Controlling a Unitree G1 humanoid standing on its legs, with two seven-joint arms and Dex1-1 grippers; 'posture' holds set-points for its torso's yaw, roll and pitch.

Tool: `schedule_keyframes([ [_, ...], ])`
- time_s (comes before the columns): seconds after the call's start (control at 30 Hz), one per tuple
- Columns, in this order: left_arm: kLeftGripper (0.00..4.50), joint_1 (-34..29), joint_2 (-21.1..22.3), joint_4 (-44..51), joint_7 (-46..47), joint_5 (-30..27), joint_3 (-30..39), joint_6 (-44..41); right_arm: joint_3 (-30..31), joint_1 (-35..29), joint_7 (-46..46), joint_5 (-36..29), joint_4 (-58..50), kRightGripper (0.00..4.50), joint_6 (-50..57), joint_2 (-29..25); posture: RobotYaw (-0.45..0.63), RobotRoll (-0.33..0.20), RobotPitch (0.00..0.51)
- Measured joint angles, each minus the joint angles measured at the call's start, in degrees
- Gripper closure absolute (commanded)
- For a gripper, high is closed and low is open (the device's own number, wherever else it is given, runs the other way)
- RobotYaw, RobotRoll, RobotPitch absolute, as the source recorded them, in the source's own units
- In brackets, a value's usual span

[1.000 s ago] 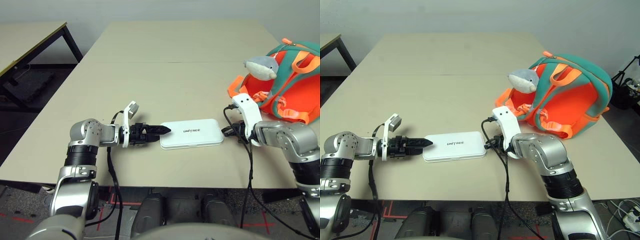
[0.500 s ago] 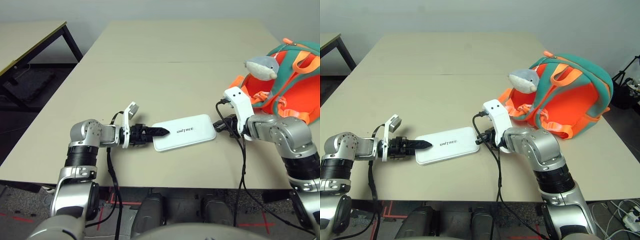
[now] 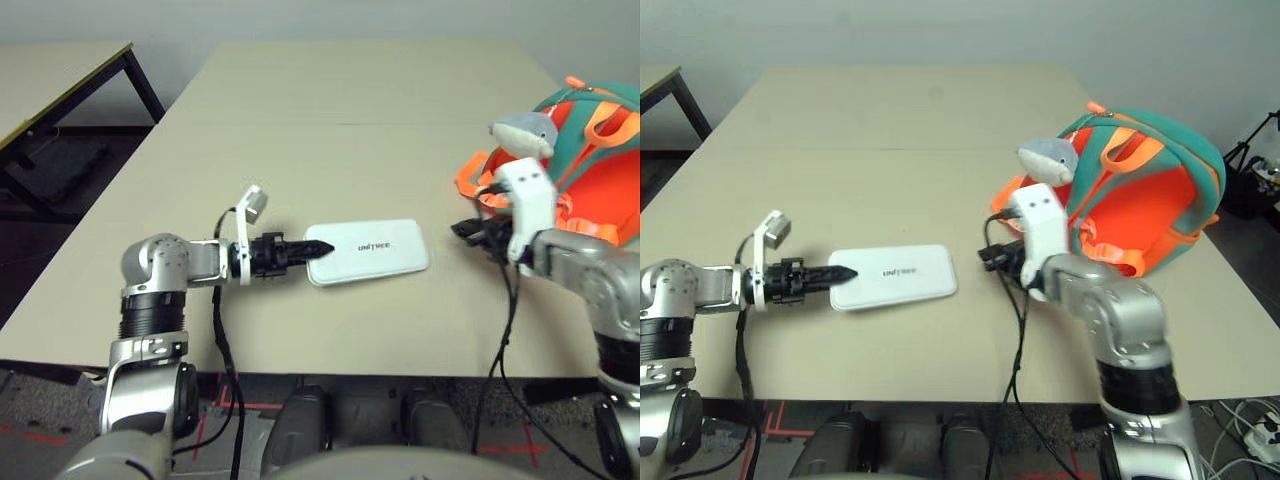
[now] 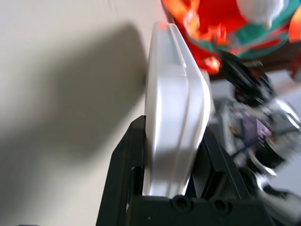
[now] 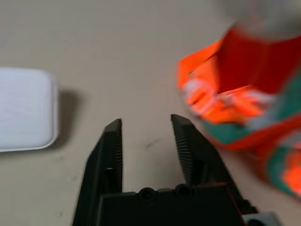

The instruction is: Put the pencil case into the backpack and zip it.

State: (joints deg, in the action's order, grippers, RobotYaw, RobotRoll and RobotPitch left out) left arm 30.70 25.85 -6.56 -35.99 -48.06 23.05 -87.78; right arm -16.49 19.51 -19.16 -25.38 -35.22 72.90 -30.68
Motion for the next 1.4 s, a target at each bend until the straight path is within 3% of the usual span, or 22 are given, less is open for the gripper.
schedule_keyframes([
  [0.17, 3.12, 5.59, 1.35, -0.05, 2.96, 0.03, 4.26, -0.74, -7.56, -0.9, 9.58, 2.27, -13.63, 0.03, 6.12, 12.42, -0.08, 0.0, 0.044],
  [0.4, 3.12, 9.54, 1.54, -1.83, 3.76, 0.31, 3.35, -0.67, -7.84, -2.69, 16.45, 8.68, -10.02, 0.0, -4.77, 15.76, -0.1, 0.0, 0.016],
  [0.53, 3.12, 12.82, 2.35, -4.96, 3.67, 1.01, 1.41, 0.62, -6.47, -2.48, 17.53, 11.88, 0.38, 0.0, -15.29, 16.22, -0.1, 0.0, 0.003],
  [0.8, 3.12, 14.67, 3.4, -7.14, 3.02, 1.3, 0.09, 3.33, -3.21, 3.63, 18.6, 15.26, 19.35, 0.0, -30.45, 16.88, -0.05, 0.0, 0.0],
  [1.0, 3.12, 13.56, 3.46, -6.79, 3.17, 1.14, 0.52, 3.38, -2.04, 7.5, 18.83, 16.55, 28.48, 0.0, -36.07, 15.81, -0.02, 0.0, 0.0],
  [1.1, 3.12, 12.81, 3.51, -6.14, 3.43, 1.08, 0.89, 3.16, -1.96, 9.3, 19.24, 17.09, 30.32, 0.82, -37.0, 15.26, -0.02, 0.0, 0.0],
  [1.4, 3.12, 12.87, 3.64, -5.2, 3.78, 0.81, 1.38, 2.76, -0.65, 9.53, 19.48, 17.23, 28.77, 3.9, -35.94, 14.99, -0.06, 0.0, 0.0],
])
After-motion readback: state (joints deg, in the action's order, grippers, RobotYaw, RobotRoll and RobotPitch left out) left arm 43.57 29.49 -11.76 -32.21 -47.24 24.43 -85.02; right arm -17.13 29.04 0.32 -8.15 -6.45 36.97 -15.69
